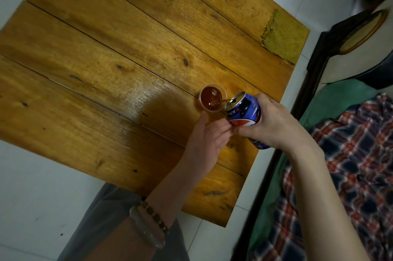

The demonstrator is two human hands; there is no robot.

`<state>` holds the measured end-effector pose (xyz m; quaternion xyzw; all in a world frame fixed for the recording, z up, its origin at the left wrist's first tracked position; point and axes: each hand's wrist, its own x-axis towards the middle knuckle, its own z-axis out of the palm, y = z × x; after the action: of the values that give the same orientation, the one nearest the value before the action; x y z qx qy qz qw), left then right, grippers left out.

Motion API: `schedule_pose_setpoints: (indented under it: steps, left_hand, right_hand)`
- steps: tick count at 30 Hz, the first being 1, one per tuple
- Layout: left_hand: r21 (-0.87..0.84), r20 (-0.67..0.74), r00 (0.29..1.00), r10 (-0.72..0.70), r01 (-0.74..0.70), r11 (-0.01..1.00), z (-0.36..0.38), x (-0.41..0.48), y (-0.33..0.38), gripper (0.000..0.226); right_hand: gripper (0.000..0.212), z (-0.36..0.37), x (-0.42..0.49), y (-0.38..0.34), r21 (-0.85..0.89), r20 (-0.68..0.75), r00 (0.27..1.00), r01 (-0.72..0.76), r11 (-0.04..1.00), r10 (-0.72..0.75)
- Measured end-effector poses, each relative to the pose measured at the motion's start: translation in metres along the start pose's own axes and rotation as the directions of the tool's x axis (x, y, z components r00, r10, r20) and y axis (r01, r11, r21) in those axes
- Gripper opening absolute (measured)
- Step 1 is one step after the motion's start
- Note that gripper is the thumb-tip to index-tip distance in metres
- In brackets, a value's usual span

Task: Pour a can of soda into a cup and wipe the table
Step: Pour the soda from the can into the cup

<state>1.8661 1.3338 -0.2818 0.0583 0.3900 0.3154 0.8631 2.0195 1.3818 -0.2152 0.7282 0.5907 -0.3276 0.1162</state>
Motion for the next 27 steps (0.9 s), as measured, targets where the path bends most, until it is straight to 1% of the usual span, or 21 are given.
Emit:
schedule_pose_setpoints:
  steps: [4, 5, 6, 9, 12, 13, 15, 16, 27]
  left_hand:
    - [0.004, 0.007, 0.999, -0.042, 0.042, 0.999, 0.0016, -0.0007, 0.0042, 0.109]
    - [0.007, 0.003, 0.999, -0.044, 0.044, 0.999, 0.0025, -0.0012, 0.0049, 0.115]
    - [0.013, 0.000, 0.999, -0.044, 0.044, 0.999, 0.0037, -0.0017, 0.0056, 0.116]
    - [0.005, 0.000, 0.999, -0.047, 0.047, 0.999, 0.0033, -0.0017, 0.0043, 0.097]
    - [-0.006, -0.018, 0.998, -0.053, 0.053, 0.999, 0.0036, -0.0019, 0.0037, 0.090]
    - [-0.004, -0.026, 0.998, -0.061, 0.061, 0.998, 0.0040, -0.0021, 0.0037, 0.084]
    - [-0.014, -0.033, 0.996, -0.077, 0.077, 0.997, 0.0042, -0.0010, 0.0031, 0.066]
    - [-0.024, -0.031, 0.996, -0.083, 0.082, 0.996, 0.0042, -0.0004, 0.0030, 0.061]
    - [-0.056, -0.030, 0.994, -0.103, 0.101, 0.993, 0.0078, -0.0019, 0.0050, 0.058]
  right_hand:
    - [0.075, -0.0010, -0.0011, -0.0023, -0.025, 0.006, 1.000, -0.005, 1.000, 0.006]
    - [0.074, -0.0013, -0.0016, -0.0029, -0.031, 0.007, 1.000, -0.006, 1.000, 0.006]
    - [0.074, -0.0015, -0.0020, -0.0034, -0.033, 0.008, 1.000, -0.008, 0.999, 0.008]
    - [0.073, -0.0025, -0.0024, -0.0042, -0.032, 0.004, 1.000, -0.008, 0.999, 0.008]
    - [0.075, -0.0033, -0.0025, -0.0044, -0.047, 0.007, 1.000, -0.004, 0.999, 0.004]
    - [0.076, -0.0034, -0.0027, -0.0046, -0.053, 0.008, 1.000, -0.004, 0.999, 0.004]
    - [0.077, -0.0038, -0.0032, -0.0053, -0.061, 0.011, 1.000, -0.006, 0.998, 0.006]
    - [0.078, -0.0042, -0.0033, -0.0058, -0.060, 0.011, 1.000, -0.009, 0.998, 0.010]
    - [0.077, -0.0071, -0.0029, -0.0084, -0.079, 0.016, 1.000, -0.012, 0.997, 0.013]
